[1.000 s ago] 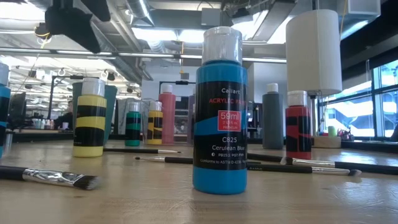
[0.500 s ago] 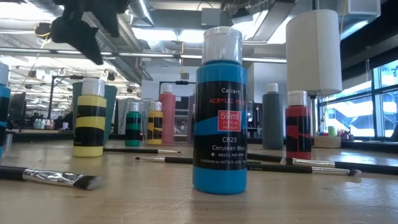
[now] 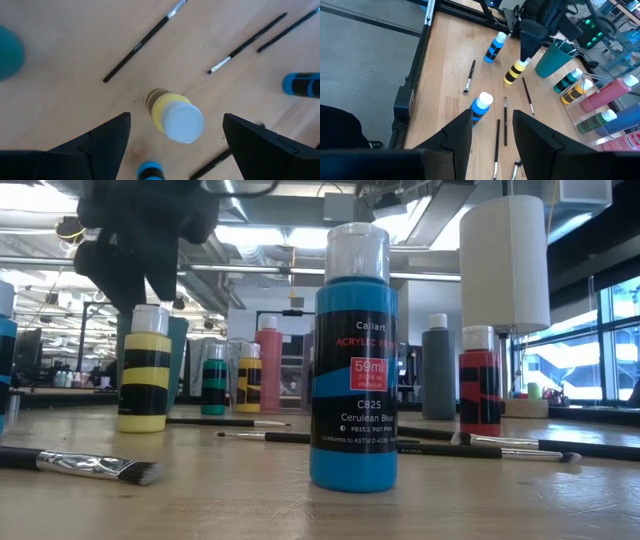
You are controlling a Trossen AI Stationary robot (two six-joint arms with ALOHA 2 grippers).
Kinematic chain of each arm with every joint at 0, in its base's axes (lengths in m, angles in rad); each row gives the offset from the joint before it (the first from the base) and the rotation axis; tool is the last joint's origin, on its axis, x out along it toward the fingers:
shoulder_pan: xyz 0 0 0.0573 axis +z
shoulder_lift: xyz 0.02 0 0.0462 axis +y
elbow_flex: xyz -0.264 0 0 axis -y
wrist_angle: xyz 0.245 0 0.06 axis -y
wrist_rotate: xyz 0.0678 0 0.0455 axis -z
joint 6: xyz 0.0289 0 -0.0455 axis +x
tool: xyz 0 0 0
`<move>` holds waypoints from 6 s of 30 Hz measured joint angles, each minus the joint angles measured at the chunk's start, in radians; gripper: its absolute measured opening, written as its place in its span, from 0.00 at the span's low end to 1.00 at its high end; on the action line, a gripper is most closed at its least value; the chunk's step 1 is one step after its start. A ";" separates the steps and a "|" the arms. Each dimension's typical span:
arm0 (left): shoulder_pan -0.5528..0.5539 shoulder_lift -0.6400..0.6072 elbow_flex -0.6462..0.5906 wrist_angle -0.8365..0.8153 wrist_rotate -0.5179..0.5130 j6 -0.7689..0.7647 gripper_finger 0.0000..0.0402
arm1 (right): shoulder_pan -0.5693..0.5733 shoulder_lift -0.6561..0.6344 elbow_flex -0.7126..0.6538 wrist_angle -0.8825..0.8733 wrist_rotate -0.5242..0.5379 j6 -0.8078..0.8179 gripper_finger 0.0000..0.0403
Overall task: Pick & Place Paint Supplies
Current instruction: Put the light yellow paint bottle into the transparent bin
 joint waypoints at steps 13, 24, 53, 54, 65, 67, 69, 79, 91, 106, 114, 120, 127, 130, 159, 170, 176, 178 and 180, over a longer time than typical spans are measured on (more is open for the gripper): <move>0.027 0.044 0.000 0.025 0.038 0.018 0.78 | 0.000 0.000 0.000 0.000 0.000 -0.002 0.36; 0.037 0.044 0.000 -0.003 0.041 0.019 0.78 | 0.000 0.000 0.000 0.000 -0.003 0.000 0.36; 0.070 0.102 0.000 0.029 0.074 0.106 0.78 | 0.000 0.000 0.000 0.000 -0.004 0.000 0.36; 0.070 0.102 0.000 0.029 0.082 0.105 0.78 | 0.000 0.000 0.000 0.000 -0.003 0.000 0.36; 0.070 0.102 0.000 0.029 0.114 0.095 0.69 | 0.000 0.000 0.000 0.000 -0.003 0.000 0.36; 0.070 0.102 0.000 0.029 0.114 0.095 0.65 | 0.000 0.000 0.000 0.000 -0.004 0.000 0.36; 0.070 0.102 0.000 0.029 0.114 0.095 0.62 | 0.000 0.000 0.000 0.000 -0.004 0.000 0.36; 0.070 0.102 0.000 0.029 0.126 0.096 0.45 | 0.000 0.000 0.000 0.000 -0.004 0.000 0.36; 0.070 0.101 0.000 0.027 0.151 0.167 0.36 | 0.000 0.000 0.000 -0.001 -0.004 0.000 0.36; 0.069 0.101 0.199 -0.231 0.087 0.214 0.36 | 0.000 0.000 0.000 -0.009 -0.004 0.002 0.36; 0.090 0.101 0.425 -0.407 -0.043 0.307 0.36 | 0.000 0.000 0.000 -0.011 -0.016 0.062 0.36; 0.184 0.101 0.562 -0.517 -0.125 0.412 0.36 | 0.000 0.000 0.000 -0.011 -0.056 0.135 0.36; 0.382 0.101 0.621 -0.524 -0.124 0.597 0.36 | -0.003 0.035 -0.001 -0.006 -0.055 0.230 0.36; 0.467 0.101 0.621 -0.524 -0.110 0.649 0.36 | -0.008 0.050 -0.001 -0.001 -0.055 0.261 0.36; 0.768 0.324 0.618 -0.416 0.117 0.591 0.36 | -0.028 0.055 -0.001 0.069 -0.053 0.245 0.36; 0.740 0.351 0.618 -0.416 0.055 0.548 0.36 | -0.028 0.055 -0.001 0.069 -0.064 0.233 0.36; 0.719 0.357 0.618 -0.415 0.037 0.543 0.36 | -0.027 0.055 -0.001 0.072 -0.064 0.233 0.36; 0.716 0.363 0.617 -0.417 0.039 0.551 0.36 | -0.025 0.055 -0.001 0.073 -0.063 0.233 0.36; 0.716 0.363 0.617 -0.422 0.040 0.545 0.36 | -0.023 0.055 -0.001 0.076 -0.064 0.233 0.36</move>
